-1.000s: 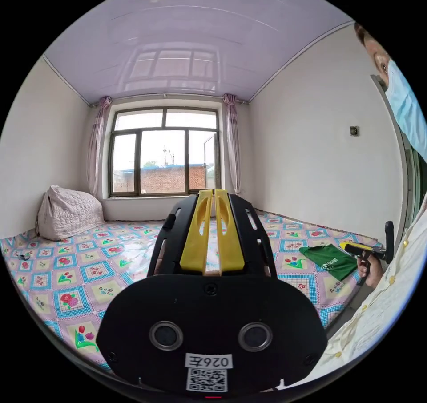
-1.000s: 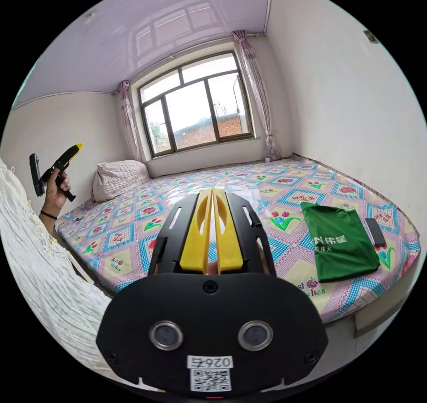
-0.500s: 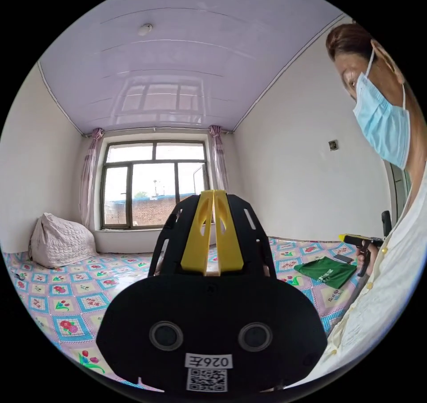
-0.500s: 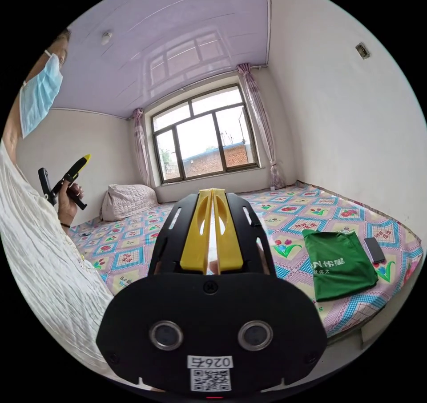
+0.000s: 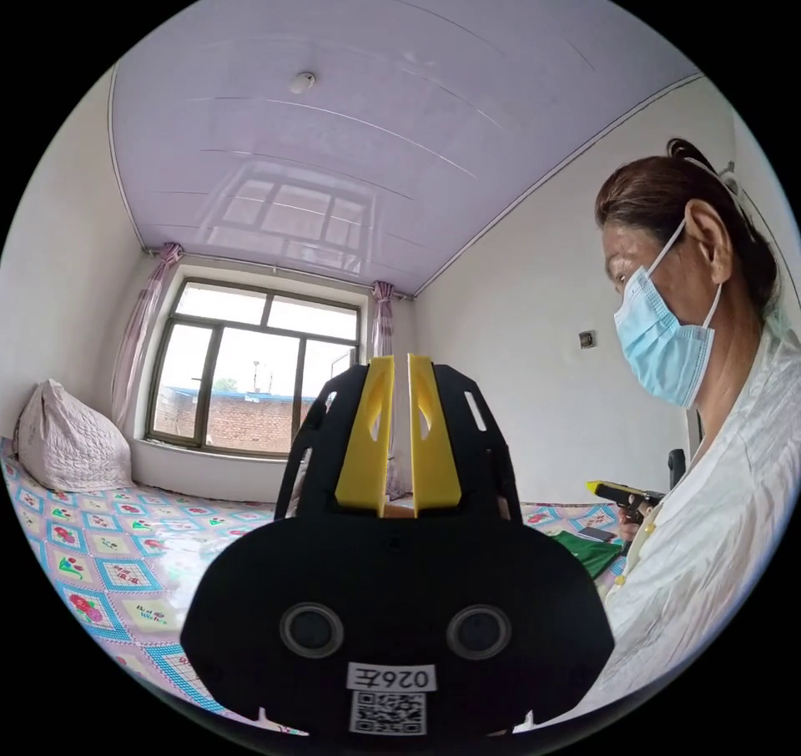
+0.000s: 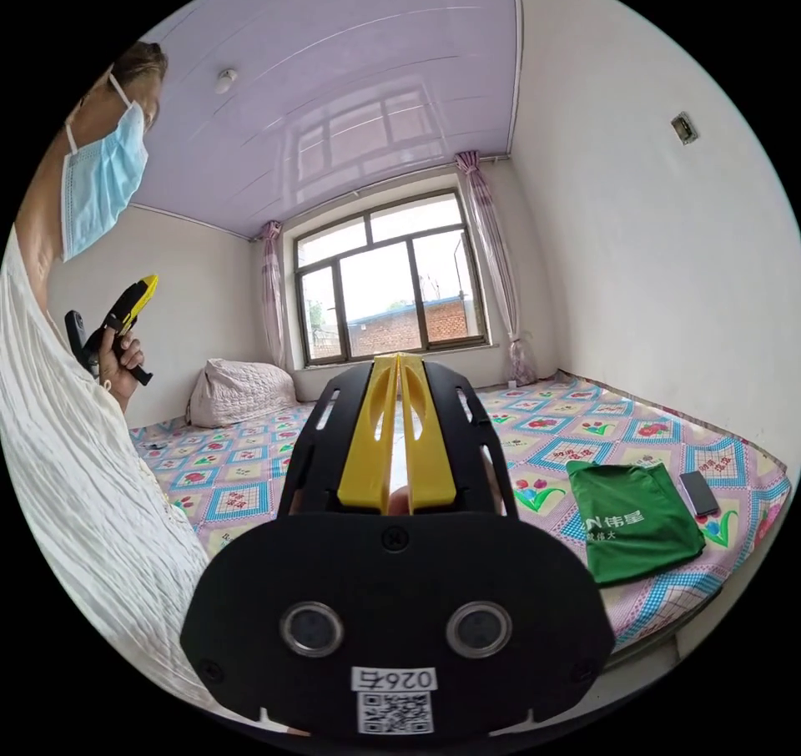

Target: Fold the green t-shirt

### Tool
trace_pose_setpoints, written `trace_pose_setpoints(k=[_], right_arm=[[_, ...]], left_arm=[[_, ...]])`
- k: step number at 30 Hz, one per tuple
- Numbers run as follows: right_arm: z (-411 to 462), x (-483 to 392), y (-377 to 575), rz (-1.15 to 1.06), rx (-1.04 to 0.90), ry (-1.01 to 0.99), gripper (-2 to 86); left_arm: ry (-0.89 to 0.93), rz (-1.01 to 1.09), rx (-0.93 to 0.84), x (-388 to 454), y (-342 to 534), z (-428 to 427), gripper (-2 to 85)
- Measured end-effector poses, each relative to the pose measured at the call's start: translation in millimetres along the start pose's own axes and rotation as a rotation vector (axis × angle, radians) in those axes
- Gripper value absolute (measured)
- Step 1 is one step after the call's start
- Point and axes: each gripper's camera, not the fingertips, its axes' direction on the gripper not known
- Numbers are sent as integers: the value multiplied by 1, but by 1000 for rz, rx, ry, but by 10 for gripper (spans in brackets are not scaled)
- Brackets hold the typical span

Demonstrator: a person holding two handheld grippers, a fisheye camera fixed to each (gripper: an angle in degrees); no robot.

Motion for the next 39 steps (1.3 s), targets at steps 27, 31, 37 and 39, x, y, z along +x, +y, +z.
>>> trace_pose_setpoints(k=[27, 31, 37, 39], right_arm=[[-19, 30, 8, 60, 38, 60, -9], [-14, 36, 11, 44, 25, 104, -9], [-1, 54, 14, 56, -6, 135, -9], [3, 61, 16, 64, -17, 133, -10]], left_arm=[[-111, -38, -24, -28, 17, 22, -10], [-136, -29, -85, -30, 33, 48, -10], [-161, -13, -162, -29, 58, 90, -10], [-148, -9, -193, -29, 66, 104, -10]])
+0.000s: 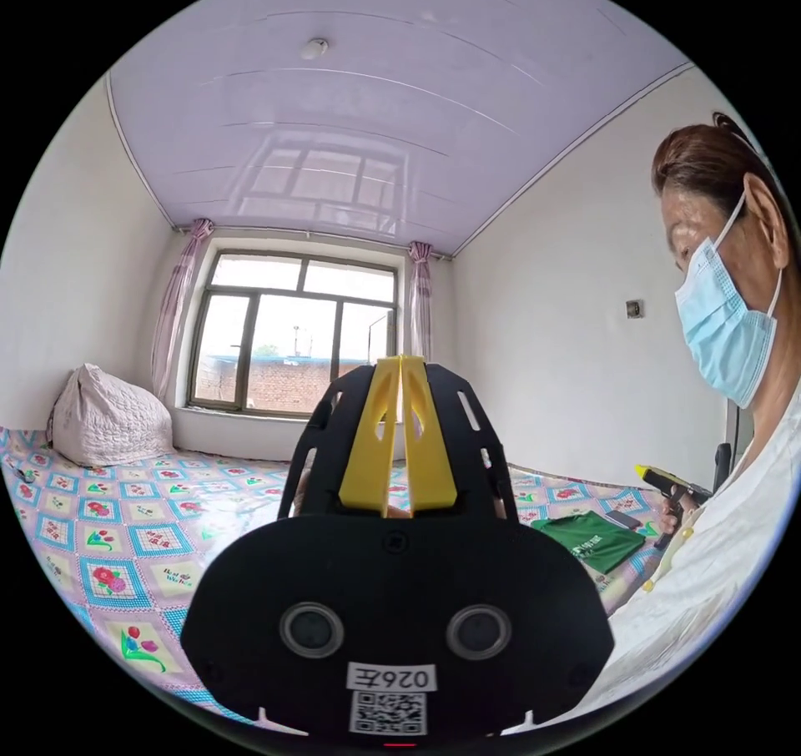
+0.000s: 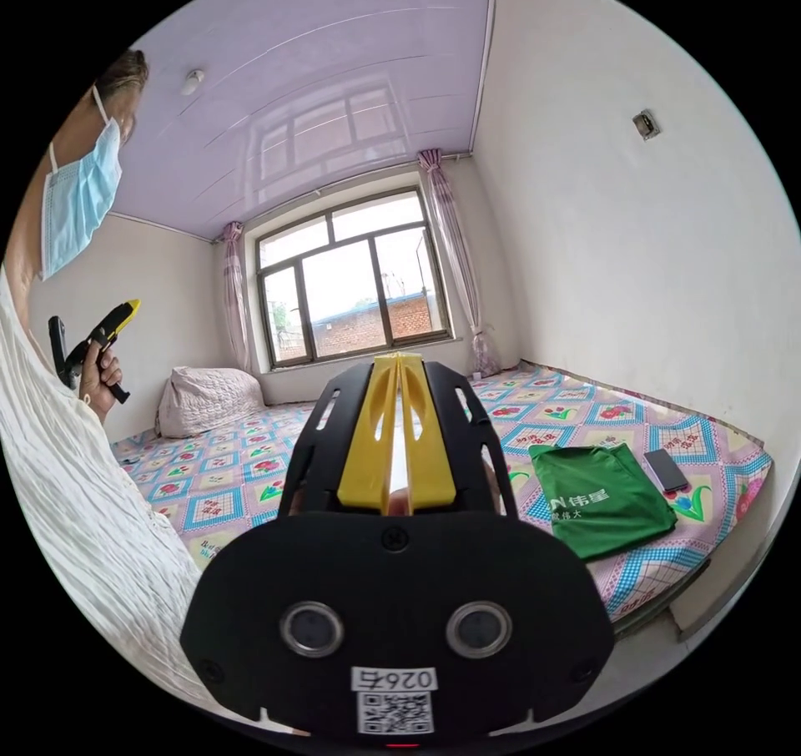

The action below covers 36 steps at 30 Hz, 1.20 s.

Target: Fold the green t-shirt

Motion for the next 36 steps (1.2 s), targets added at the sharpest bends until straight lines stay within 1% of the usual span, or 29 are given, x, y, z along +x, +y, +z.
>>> trace_pose_setpoints(k=[8, 14, 16, 17, 19, 22, 26, 31, 36], right_arm=[[19, 48, 12, 86, -88, 83, -10], [30, 114, 42, 238, -216, 151, -10], [35, 141, 55, 302, -265, 160, -10], [36, 147, 58, 317, -278, 164, -10], [41, 172, 68, 367, -318, 162, -10], [45, 200, 75, 423, -342, 148, -10], [48, 228, 78, 451, -362, 155, -10], [57, 265, 83, 464, -411, 169, -10], [67, 294, 91, 486, -469, 162, -10]], left_arm=[[56, 1, -160, 13, 38, 81, -10], [223, -104, -351, 29, 93, 178, -10], [315, -145, -438, 44, 122, 222, -10], [342, -152, -454, 49, 130, 232, -10], [462, -182, -498, 71, 163, 270, -10], [540, -208, -596, 106, 202, 318, -10], [628, -193, -727, 156, 245, 373, -10], [777, -164, -951, 236, 312, 453, -10], [900, -185, -1090, 300, 376, 511, -8]])
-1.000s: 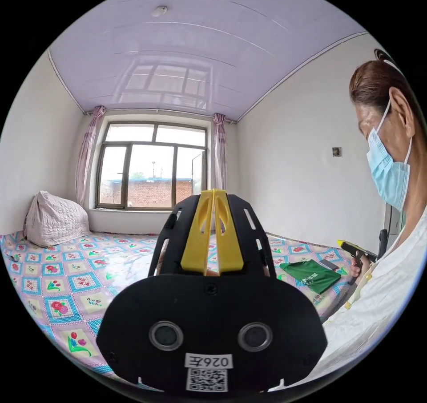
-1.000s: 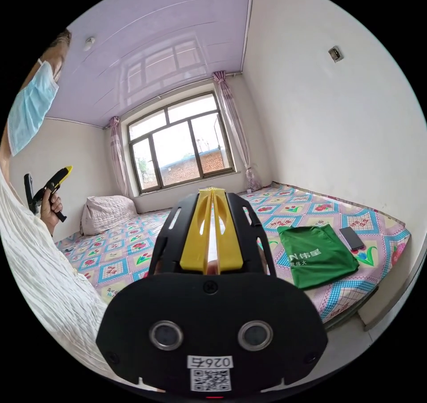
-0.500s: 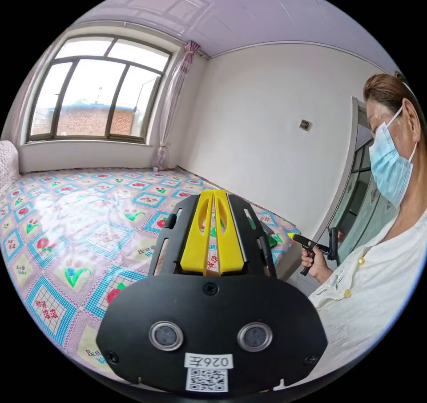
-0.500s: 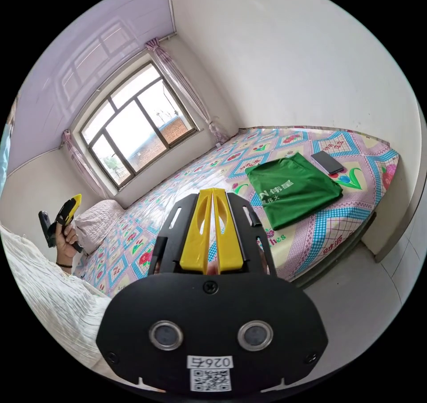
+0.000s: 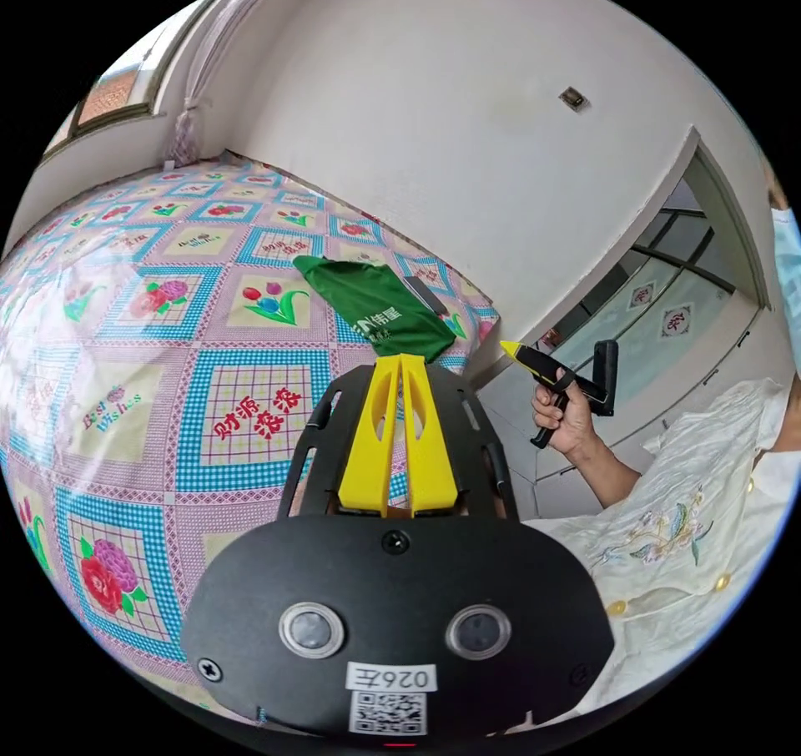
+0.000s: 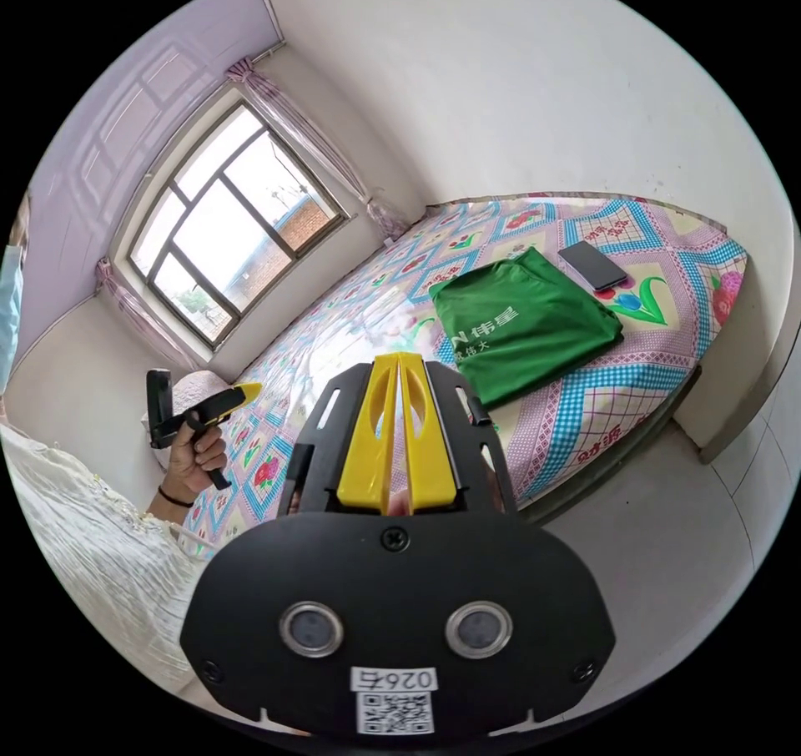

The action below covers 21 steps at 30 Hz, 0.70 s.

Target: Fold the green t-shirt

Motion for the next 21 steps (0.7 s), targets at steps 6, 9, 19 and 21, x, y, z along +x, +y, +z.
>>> trace_pose_setpoints(k=[6, 9, 19, 21], right_arm=[[11, 32, -13, 17, -56, 24, -10], [14, 49, -20, 27, -74, 31, -9], [17, 104, -29, 83, -100, 59, -10], [17, 112, -29, 94, -101, 63, -10]], left_arm=[[55, -25, -91, -25, -36, 103, 9], [83, -32, -141, -37, -55, 153, 23], [-23, -71, -249, -61, -110, 284, 75], [-50, -83, -261, -66, -116, 301, 78]])
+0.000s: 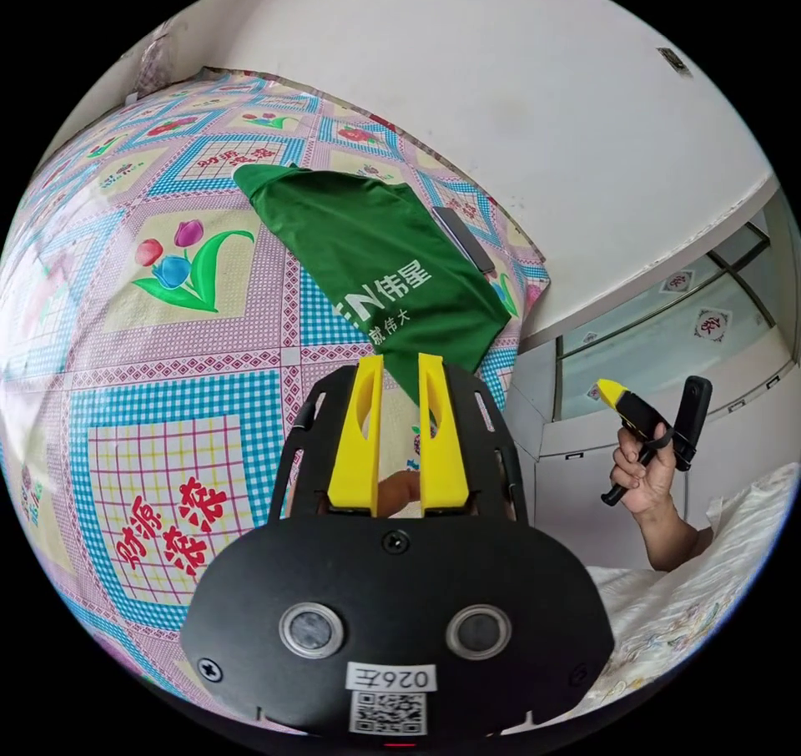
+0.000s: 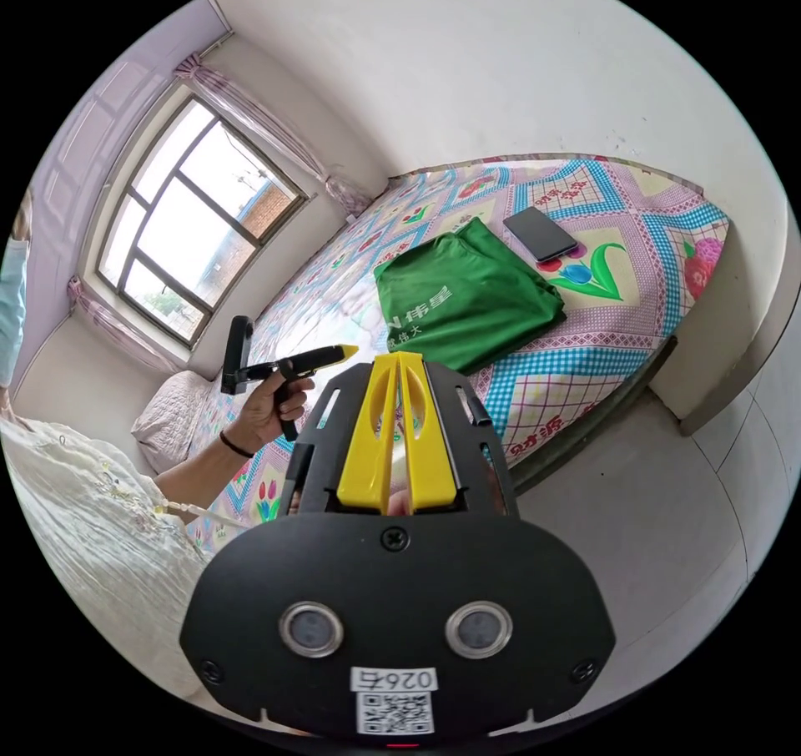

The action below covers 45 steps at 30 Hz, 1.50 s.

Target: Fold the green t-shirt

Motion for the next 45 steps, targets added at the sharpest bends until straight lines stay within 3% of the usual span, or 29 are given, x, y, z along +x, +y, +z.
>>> trace_pose_setpoints(k=[6, 17, 25, 29, 45], right_arm=[[6, 18, -4, 20, -8, 8, -10], [13, 33, -8, 36, -1, 43, -10], [48, 29, -33, -35, -21, 88, -9], [68, 27, -42, -48, -53, 105, -9], [137, 27, -76, -66, -144, 195, -9]], left_arm=[[-48, -5, -70, -3, -29, 45, 132], [-51, -75, -84, -15, -50, 79, 137], [-59, -166, -105, -34, -53, 87, 94], [-119, -106, -143, -28, -55, 90, 73], [-87, -280, -17, -80, 30, 31, 41]])
